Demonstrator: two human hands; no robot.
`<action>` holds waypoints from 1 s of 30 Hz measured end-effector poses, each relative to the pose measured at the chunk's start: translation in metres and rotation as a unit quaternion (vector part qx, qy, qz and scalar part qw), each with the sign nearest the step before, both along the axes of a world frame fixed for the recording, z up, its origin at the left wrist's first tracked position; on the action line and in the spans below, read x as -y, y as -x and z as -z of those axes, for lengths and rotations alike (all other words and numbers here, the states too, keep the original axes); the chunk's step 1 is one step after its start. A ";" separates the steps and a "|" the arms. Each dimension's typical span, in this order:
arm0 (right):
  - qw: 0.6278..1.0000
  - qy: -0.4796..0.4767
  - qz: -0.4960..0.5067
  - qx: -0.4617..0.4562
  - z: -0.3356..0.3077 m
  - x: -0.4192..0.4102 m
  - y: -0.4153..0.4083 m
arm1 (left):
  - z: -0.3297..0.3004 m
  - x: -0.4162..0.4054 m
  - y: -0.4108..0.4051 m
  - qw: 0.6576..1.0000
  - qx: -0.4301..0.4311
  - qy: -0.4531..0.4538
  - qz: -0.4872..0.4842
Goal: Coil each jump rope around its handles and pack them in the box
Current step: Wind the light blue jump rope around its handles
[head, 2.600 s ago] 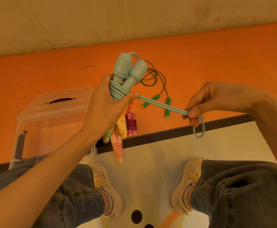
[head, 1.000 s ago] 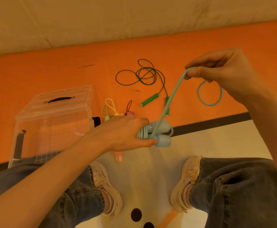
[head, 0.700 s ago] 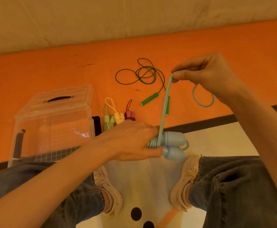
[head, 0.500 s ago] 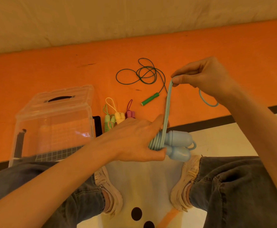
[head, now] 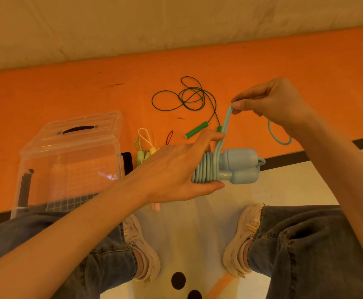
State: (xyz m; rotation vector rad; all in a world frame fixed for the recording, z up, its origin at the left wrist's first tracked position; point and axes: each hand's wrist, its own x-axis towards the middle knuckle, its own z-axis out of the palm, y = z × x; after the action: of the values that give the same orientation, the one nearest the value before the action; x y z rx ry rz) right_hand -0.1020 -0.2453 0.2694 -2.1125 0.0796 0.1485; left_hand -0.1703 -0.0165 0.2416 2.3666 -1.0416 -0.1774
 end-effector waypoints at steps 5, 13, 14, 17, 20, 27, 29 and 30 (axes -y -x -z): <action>1.000 0.002 0.001 -0.015 0.002 0.001 0.000 | 0.000 -0.006 -0.008 0.996 -0.014 0.079 -0.026; 0.994 0.085 -0.041 -0.063 0.005 0.002 0.000 | -0.007 -0.008 -0.009 0.977 -0.012 0.189 -0.102; 0.991 0.100 -0.047 -0.079 0.004 0.001 0.001 | -0.008 -0.007 -0.007 0.970 -0.038 0.209 -0.115; 0.982 0.122 -0.068 -0.123 0.002 0.002 0.003 | -0.011 -0.006 -0.006 0.945 -0.087 0.262 -0.173; 0.976 0.103 -0.095 -0.164 -0.001 0.008 0.007 | -0.016 -0.009 -0.012 0.917 -0.110 0.298 -0.242; 0.967 0.084 -0.154 -0.186 -0.006 0.020 0.014 | -0.012 -0.016 -0.023 0.879 -0.144 0.330 -0.314; 0.958 0.080 -0.181 -0.207 -0.005 0.016 0.017 | -0.010 -0.018 -0.025 0.876 -0.146 0.331 -0.320; 0.955 0.077 -0.191 -0.215 -0.004 0.016 0.017 | -0.010 -0.019 -0.025 0.873 -0.147 0.331 -0.326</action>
State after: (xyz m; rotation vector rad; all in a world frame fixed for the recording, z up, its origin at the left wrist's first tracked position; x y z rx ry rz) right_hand -0.1192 -0.2608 0.2738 -2.1971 -0.0632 0.8564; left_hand -0.1448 0.0020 0.2515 1.8361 -0.0777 0.0690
